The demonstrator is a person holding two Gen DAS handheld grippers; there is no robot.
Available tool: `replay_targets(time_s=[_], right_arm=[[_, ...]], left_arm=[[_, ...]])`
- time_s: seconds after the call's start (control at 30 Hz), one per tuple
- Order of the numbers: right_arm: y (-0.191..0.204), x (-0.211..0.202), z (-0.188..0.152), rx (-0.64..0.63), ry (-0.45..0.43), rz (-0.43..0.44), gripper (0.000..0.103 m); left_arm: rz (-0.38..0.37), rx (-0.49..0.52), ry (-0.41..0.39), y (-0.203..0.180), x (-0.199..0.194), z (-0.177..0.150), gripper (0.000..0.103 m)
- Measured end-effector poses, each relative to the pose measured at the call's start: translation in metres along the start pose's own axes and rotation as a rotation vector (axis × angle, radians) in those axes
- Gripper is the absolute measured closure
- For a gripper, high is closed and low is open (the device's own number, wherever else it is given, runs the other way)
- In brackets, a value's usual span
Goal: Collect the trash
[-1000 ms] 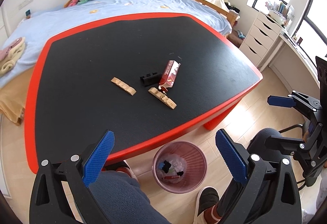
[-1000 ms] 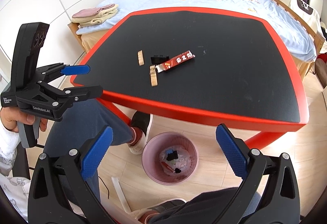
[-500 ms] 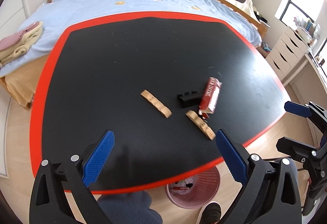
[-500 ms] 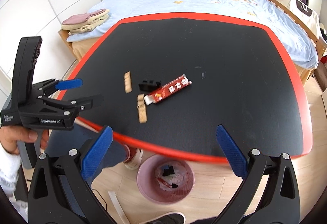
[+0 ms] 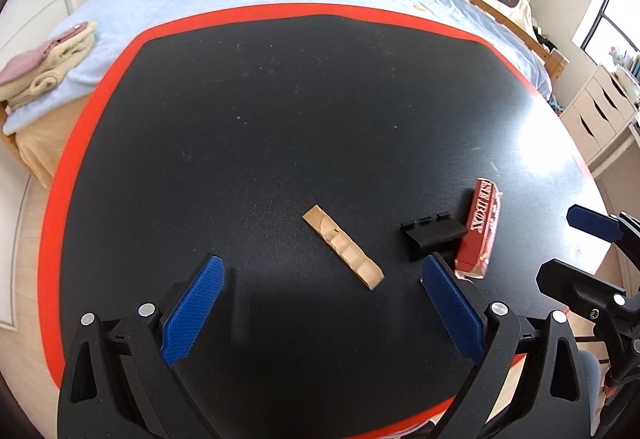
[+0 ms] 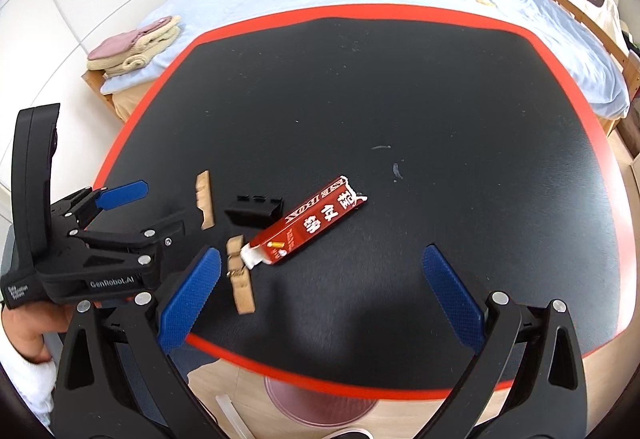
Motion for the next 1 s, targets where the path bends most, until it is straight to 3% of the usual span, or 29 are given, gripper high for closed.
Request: replay_targets(time_s=[0.3, 0.63, 0.73, 1.0], right_arm=[[-0.008, 0.02, 0.009, 0.023, 0.015, -0.012, 0.004], [-0.011, 0.022, 0.012, 0.028, 0.014, -0.012, 0.004], [-0.01, 0.023, 0.012, 0.024, 0.014, -0.011, 0.004], [0.0, 0.029, 0.015, 0.009, 0.02, -0.008, 0.004]], left_arm=[[0.029, -0.01, 0.01, 0.007, 0.015, 0.006, 0.008], [0.11, 0.01, -0.001, 0.005, 0.019, 0.005, 0.009], [0.115, 0.004, 0.002, 0.007, 0.017, 0.006, 0.014], [0.118, -0.012, 0.001, 0.015, 0.012, 0.007, 0.038]])
Point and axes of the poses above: each gripper's, at about its wrist camera, not at the fingertips, and x roughly the way its jaws point, y to its left, z to its top, the point moved 6 cm from there along x, roughly the way its jaws point, and after that the axes turned 13 degrees about y, right-handed, at the moved point
